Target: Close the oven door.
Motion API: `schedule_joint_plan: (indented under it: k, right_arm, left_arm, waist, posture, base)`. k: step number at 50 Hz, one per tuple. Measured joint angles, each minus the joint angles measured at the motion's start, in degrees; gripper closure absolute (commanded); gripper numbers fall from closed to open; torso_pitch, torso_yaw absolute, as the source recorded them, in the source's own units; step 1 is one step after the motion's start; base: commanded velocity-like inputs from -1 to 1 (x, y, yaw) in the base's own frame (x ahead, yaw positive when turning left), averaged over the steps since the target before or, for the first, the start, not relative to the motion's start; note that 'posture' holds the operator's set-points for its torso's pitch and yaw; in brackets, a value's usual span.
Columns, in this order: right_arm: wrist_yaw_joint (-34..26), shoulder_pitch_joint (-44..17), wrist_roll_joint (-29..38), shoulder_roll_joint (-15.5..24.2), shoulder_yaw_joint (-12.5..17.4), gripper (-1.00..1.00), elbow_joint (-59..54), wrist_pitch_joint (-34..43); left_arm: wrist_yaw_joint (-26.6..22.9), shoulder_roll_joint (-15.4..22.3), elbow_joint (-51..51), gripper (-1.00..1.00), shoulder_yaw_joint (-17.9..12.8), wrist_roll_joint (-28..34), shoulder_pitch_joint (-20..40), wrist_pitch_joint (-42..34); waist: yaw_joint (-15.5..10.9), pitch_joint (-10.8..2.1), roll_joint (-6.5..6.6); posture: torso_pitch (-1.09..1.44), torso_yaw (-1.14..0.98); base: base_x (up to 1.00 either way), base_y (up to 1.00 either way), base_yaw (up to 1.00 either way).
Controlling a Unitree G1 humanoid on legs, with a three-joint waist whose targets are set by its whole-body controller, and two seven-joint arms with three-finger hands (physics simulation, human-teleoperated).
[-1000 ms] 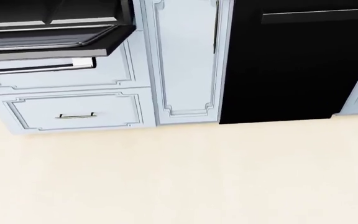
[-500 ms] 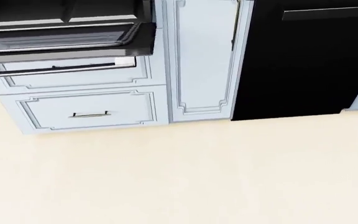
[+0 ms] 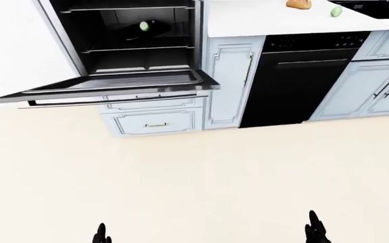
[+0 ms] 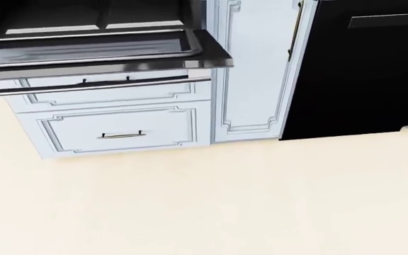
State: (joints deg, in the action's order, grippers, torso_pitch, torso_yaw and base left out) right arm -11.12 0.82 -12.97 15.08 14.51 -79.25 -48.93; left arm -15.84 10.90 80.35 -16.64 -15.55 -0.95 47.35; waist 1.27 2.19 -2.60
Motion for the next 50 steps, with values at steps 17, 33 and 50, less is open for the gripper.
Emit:
schedule_joint_plan:
  k: [17, 33, 50]
  right_arm:
    - [0.1, -0.4, 0.5, -0.6, -0.1, -1.00, 0.0, 0.4]
    - [-0.2, -0.3, -0.4, 0.3, 0.2, -1.00, 0.0, 0.1]
    - [-0.3, -1.0, -0.2, -0.5, -0.5, -1.00, 0.3, 0.5]
  left_arm:
    - [1.1, 0.5, -0.2, -1.00, 0.0, 0.5, 0.2, 0.4]
    - [0.3, 0.5, -0.3, -1.00, 0.0, -0.4, 0.5, 0.5]
    - [0.7, 0.2, -0.2, -1.00, 0.2, 0.0, 0.8, 0.3]
  waist:
    - [-1.0, 0.92, 0.55]
    - [-0.2, 0.33, 5.81]
    - [-0.4, 0.81, -1.32]
  posture:
    - [0.00, 0.00]
    - [0.00, 0.00]
    - [0.00, 0.00]
  base:
    - [0.00, 0.49, 0.00]
    - [0.00, 0.50, 0.00]
    - [0.00, 0.50, 0.00]
